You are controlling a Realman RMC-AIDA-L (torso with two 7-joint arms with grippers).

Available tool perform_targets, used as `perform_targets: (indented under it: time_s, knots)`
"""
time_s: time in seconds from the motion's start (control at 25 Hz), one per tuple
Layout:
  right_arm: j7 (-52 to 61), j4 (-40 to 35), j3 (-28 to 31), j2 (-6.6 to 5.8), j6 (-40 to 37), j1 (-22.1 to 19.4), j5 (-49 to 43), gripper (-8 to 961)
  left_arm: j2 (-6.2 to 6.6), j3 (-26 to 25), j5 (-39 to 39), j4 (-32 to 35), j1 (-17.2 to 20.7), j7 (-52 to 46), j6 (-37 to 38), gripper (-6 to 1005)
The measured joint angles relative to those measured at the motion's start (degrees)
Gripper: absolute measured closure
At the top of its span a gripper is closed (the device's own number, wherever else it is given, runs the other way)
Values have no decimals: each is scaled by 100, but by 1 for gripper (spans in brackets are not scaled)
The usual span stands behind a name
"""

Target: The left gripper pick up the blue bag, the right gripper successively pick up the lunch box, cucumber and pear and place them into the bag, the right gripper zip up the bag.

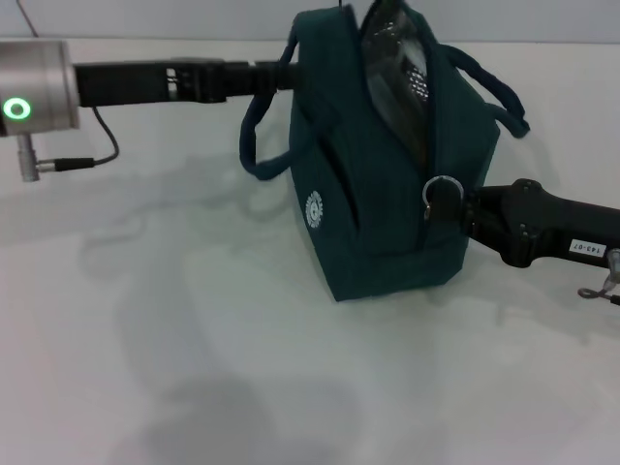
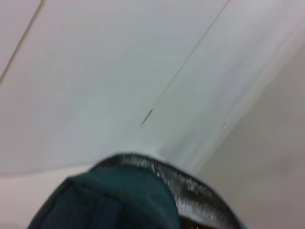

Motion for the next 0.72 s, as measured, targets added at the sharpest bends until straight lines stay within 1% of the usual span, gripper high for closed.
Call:
perform_targets:
  time_s: [0.16, 0.24, 0.32, 0.36, 0.4, 0.48, 0.52, 0.6, 0.68, 0.72]
  knots:
    - [-15, 10, -1, 1, 22, 4, -6, 945, 36, -54, -499, 0, 251, 489, 173, 535]
    - [-51, 11, 4, 2, 23, 5, -5, 945, 51, -55, -618, -9, 369, 651, 360, 495]
    - [-110, 14, 14, 3, 14, 7, 7, 945, 27, -57, -638, -101, 514, 882, 606, 456]
    - [-131, 15, 15, 6, 7, 7, 16, 945, -14, -54, -623, -165, 597, 1027, 705, 436]
    - [-154, 12, 11, 11, -8, 8, 24, 945, -99, -53, -622, -259, 737, 1281, 775, 437]
    - [-227, 0, 6, 15, -69, 30, 30, 945, -201, -65, -630, -394, 933, 1652, 796, 438]
    - [-263, -3, 15, 17, -106, 44, 33, 945, -273, -87, -651, -503, 1051, 1946, 799, 438]
    - [-333, -9, 40, 19, -193, 77, 54, 944, -367, -121, -679, -721, 1205, 2452, 816, 439]
    - [-361, -17, 52, 17, -222, 129, 91, 944, -427, -125, -699, -1000, 1285, 2935, 830, 440]
    - [-376, -21, 52, 17, -227, 157, 105, 944, -438, -126, -709, -1241, 1303, 3253, 831, 440]
